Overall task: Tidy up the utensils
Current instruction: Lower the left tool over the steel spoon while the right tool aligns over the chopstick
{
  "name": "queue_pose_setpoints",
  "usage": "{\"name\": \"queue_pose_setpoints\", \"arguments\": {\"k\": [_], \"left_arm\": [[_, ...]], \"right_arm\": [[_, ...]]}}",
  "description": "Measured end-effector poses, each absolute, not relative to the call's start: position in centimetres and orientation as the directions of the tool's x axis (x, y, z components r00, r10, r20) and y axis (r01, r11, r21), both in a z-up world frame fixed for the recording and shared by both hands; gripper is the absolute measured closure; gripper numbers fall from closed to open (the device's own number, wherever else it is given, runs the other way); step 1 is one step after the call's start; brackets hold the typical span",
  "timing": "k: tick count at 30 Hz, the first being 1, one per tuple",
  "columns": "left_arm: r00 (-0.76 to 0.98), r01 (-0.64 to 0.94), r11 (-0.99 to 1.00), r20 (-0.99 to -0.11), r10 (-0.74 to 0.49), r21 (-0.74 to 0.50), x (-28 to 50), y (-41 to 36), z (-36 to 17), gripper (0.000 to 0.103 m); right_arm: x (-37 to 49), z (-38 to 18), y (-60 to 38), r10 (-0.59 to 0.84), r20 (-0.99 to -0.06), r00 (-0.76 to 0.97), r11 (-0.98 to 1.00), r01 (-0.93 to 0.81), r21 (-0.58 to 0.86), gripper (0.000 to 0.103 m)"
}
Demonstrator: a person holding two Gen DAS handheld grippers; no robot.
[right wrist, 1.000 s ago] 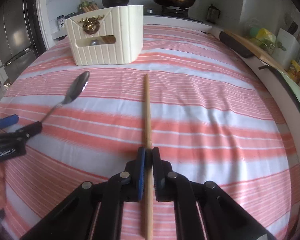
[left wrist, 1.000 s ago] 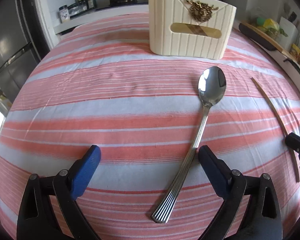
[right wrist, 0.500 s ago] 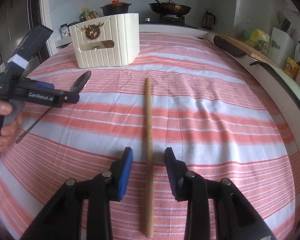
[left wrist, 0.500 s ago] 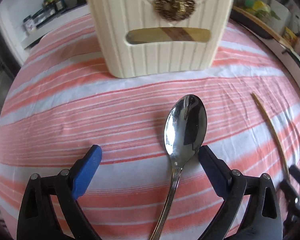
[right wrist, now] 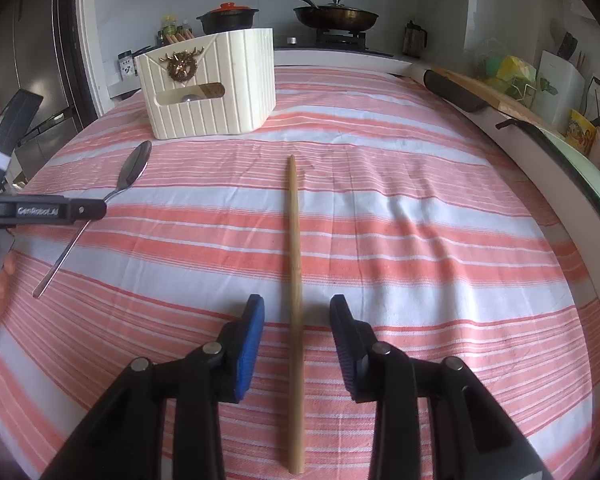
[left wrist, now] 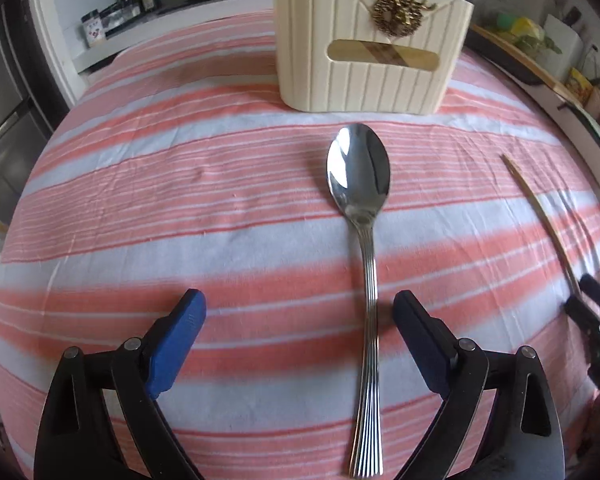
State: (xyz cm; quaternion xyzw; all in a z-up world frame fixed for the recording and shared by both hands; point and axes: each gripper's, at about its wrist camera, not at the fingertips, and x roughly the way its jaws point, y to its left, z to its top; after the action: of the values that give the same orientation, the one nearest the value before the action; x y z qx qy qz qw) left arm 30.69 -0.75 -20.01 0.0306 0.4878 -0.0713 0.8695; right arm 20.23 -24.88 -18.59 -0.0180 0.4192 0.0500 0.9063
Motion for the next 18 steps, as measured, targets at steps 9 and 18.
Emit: {"name": "queue_pose_setpoints", "arguments": {"k": [9, 18], "left_arm": [[0.543, 0.218, 0.976, -0.831, -0.123, -0.002, 27.9, -0.4, -20.4, 0.000], [0.569, 0.208, 0.978, -0.813, -0.123, -0.002, 27.1, -0.4, -20.4, 0.001]], "right_arm": [[20.1, -18.7, -24.2, 0.079, -0.767, 0.636, 0.991, -0.131, -0.007, 0.042], [20.3, -18.8, -23.9, 0.077, -0.772, 0.632, 0.991, -0.132, -0.009, 0.041]]}}
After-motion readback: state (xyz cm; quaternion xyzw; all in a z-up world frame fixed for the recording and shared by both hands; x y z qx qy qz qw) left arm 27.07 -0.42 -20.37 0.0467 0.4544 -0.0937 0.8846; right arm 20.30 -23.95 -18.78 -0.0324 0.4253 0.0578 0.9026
